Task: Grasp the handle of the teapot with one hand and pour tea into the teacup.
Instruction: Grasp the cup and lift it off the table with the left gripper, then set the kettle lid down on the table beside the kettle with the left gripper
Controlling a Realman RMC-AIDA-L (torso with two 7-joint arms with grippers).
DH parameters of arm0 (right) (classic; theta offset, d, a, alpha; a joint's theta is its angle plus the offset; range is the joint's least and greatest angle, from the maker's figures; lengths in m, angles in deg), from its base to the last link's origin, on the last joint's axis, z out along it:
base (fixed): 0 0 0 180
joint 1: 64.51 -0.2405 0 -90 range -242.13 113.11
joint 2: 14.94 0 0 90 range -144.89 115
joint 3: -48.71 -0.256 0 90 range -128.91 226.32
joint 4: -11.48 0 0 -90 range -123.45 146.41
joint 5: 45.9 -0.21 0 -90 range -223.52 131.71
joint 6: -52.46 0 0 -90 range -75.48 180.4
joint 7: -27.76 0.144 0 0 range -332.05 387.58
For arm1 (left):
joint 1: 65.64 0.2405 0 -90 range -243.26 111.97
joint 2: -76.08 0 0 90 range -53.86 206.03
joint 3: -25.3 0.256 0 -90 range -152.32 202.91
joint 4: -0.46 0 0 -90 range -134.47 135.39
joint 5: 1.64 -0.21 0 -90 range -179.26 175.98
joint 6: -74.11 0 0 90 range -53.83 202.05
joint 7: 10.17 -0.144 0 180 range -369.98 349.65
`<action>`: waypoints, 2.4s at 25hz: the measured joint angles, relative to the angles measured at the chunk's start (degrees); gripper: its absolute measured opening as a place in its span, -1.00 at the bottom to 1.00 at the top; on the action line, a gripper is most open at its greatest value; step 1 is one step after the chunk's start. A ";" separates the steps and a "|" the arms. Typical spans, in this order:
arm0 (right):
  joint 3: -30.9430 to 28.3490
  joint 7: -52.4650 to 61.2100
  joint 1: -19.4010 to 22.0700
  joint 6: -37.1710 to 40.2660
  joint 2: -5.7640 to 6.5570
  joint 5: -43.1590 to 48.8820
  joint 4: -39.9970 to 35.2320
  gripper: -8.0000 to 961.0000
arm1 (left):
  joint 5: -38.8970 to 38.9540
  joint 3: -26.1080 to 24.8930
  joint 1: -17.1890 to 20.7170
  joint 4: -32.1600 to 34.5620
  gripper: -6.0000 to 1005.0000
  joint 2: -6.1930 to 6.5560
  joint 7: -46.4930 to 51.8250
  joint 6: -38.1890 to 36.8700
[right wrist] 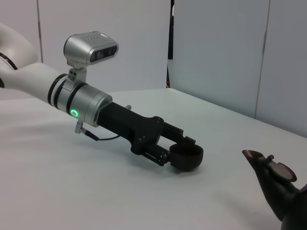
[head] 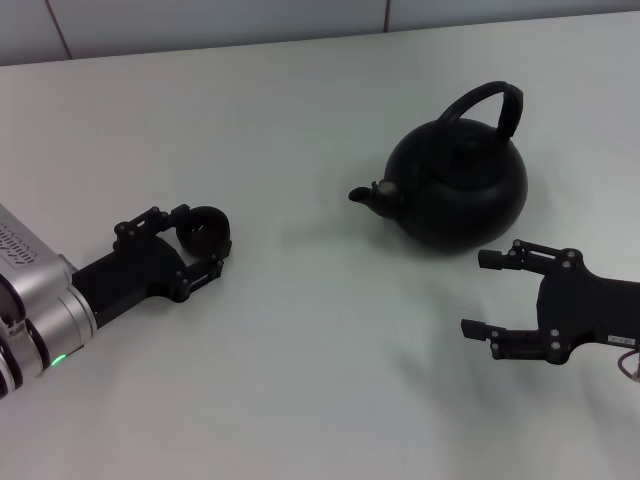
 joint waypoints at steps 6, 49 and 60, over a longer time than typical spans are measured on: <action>0.00 -0.02 0.06 -0.01 0.00 0.00 0.00 0.71 | 0.01 0.31 -0.01 -0.08 0.37 0.00 0.05 -1.87; 0.00 -0.53 0.07 0.26 0.00 -0.08 0.01 0.72 | -0.13 0.43 -9.33 -11.45 0.42 -0.09 -5.39 3.58; 0.00 -0.46 -0.01 0.26 0.00 -0.08 0.01 0.71 | -0.13 0.40 -9.40 -11.54 0.44 -0.09 -5.27 3.40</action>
